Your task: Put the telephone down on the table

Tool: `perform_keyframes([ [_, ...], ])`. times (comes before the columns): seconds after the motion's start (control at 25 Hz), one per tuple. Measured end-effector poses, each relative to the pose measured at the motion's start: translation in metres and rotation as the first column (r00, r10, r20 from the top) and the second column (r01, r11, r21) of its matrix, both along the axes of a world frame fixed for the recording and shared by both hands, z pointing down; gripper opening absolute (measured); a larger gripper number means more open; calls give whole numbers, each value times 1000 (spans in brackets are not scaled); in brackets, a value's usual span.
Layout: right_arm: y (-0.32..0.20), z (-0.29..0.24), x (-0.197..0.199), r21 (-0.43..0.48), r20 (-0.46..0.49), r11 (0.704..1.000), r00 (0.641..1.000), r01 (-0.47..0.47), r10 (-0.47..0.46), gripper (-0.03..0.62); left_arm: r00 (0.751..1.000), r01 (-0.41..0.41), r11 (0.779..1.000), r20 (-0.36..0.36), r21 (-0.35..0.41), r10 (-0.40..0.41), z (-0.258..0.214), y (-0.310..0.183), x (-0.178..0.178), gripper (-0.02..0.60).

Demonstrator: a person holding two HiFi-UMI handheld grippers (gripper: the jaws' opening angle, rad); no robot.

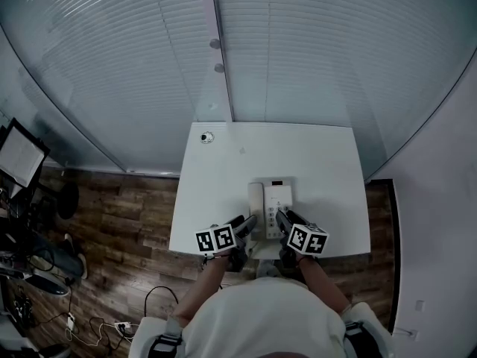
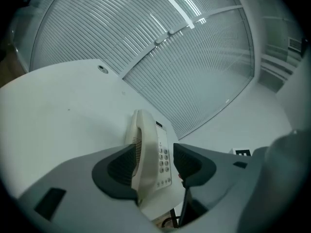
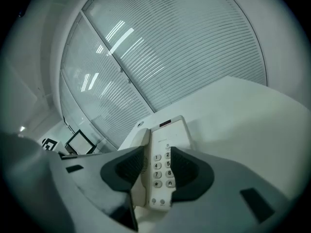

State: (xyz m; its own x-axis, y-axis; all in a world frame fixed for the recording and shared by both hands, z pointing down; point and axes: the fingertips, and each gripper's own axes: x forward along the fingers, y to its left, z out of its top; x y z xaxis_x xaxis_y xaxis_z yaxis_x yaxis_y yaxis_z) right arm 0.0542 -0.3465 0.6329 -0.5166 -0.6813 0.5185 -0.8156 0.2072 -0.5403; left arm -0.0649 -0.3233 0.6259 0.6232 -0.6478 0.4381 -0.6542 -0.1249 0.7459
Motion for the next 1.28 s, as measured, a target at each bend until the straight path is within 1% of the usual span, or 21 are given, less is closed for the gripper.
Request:
perform_keyframes([
  [0.08,11,-1,-3,8,10,1000,1000,-4,4,171,1000,2,1000,16,2,-2,2,10,-2,235],
  [0.2,32,-9,-7,16,14,1000,1000,-11,11,141,999,8,1000,48,2,-8,0,29,-8,142],
  [0.24,39,-11,-7,17,17,1000,1000,-14,14,130,998,10,1000,56,3,-10,-1,35,-10,124],
  [0.44,70,-15,-9,26,13,999,1000,-21,21,88,998,11,1000,66,0,-11,1,64,-14,68],
  [0.6,98,-17,-12,37,0,999,1000,-7,7,68,997,5,1000,76,5,-6,2,88,-17,47],
  [0.84,131,-19,-16,49,5,999,1000,8,-8,52,998,-23,1000,65,10,22,0,120,-15,25],
  [1.12,164,-27,-19,71,3,997,999,36,-36,39,995,-54,998,86,40,50,-11,154,-11,21],
  [1.28,181,-30,-24,86,-18,995,998,55,-54,35,992,-69,997,106,46,64,-12,175,-13,21],
])
